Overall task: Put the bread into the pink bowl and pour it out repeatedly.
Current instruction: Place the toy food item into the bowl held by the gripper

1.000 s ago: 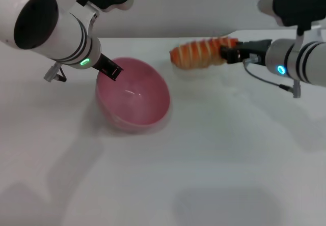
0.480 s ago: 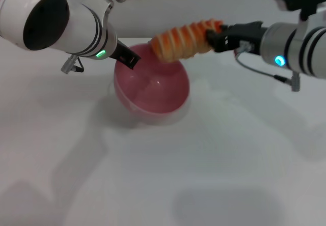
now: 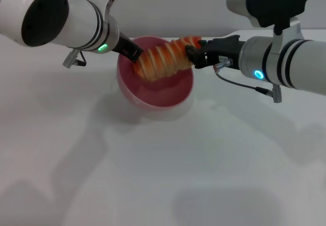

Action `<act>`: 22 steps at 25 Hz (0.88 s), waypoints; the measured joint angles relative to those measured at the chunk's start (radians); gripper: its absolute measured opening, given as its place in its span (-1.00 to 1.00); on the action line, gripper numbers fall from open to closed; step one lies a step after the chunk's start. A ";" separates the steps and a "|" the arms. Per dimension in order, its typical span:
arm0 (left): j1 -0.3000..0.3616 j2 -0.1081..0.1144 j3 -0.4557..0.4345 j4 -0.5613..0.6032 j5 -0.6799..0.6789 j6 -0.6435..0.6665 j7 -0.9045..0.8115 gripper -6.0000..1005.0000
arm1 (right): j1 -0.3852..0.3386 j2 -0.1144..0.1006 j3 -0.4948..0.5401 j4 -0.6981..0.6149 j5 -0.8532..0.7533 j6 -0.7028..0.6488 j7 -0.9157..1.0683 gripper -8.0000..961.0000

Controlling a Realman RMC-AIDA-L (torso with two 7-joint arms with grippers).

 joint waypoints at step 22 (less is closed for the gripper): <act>0.003 0.001 0.001 -0.013 0.000 0.014 0.006 -0.91 | -0.049 0.002 -0.018 -0.074 0.017 -0.140 -0.107 0.66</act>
